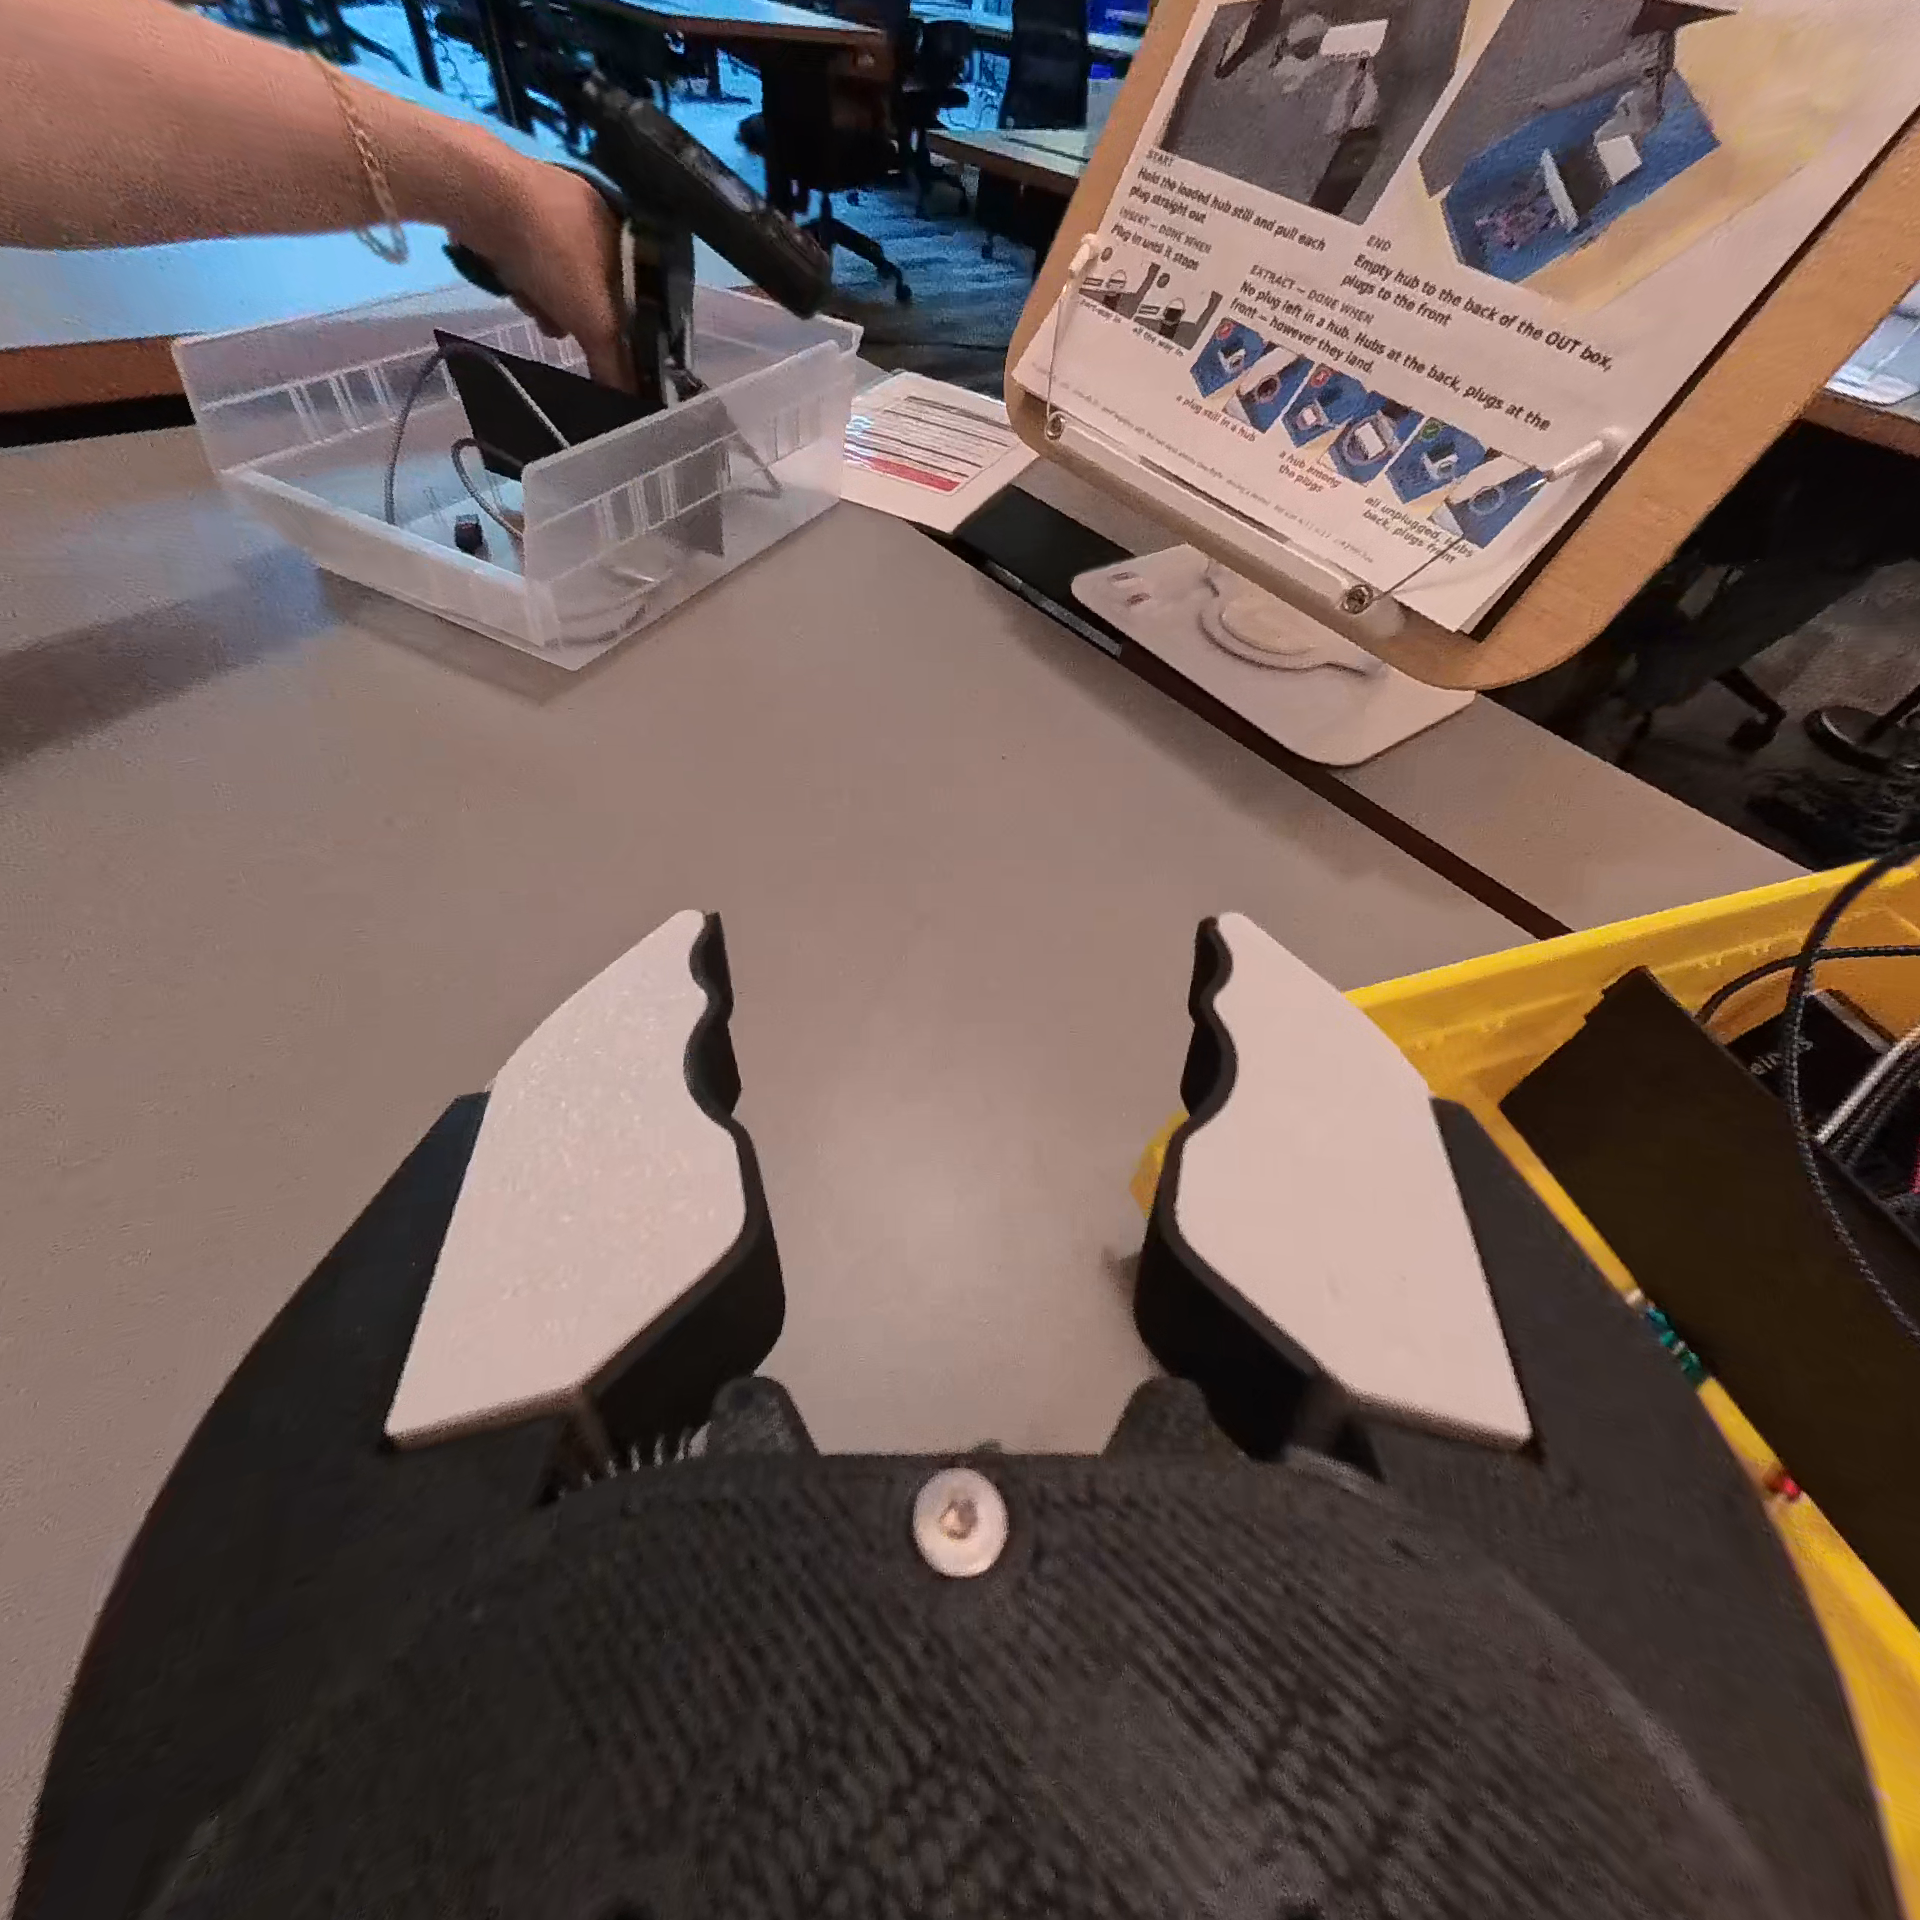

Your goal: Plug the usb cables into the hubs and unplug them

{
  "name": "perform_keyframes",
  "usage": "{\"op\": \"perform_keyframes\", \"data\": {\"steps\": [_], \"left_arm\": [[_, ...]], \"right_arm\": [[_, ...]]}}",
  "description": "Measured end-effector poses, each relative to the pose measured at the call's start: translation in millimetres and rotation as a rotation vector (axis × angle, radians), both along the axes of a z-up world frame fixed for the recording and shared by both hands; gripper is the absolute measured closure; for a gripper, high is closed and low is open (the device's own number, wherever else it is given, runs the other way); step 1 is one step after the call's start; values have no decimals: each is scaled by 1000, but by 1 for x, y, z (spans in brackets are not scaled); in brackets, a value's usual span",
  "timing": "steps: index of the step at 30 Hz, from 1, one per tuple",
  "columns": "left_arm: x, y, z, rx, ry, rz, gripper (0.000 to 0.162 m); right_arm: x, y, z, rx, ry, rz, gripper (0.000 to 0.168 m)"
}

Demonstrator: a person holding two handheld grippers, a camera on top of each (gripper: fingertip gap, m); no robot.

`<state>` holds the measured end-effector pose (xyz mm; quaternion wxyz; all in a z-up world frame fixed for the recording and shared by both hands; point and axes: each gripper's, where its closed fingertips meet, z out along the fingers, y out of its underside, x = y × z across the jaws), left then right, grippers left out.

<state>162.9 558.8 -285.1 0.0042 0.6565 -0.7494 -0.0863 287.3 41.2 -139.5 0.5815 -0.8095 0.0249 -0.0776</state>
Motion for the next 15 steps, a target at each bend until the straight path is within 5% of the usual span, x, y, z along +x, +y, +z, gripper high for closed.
{"op": "perform_keyframes", "data": {"steps": [4, 8, 11, 15], "left_arm": [[8, 6, 20, 84, -138, -82, 134], [27, -10, 100, 102, -455, -61, 135], [36, -68, 168, -40, -687, -81, 135], [39, -199, 240, -428, -998, -186, 134]], "right_arm": [[3, 0, 0, 5, 6, 6, 84], [-3, 5, 7, 49, 23, 20, 85], [-15, 13, 18, 102, 26, 43, 88], [-45, 30, 41, 233, 78, 117, 91]]}}
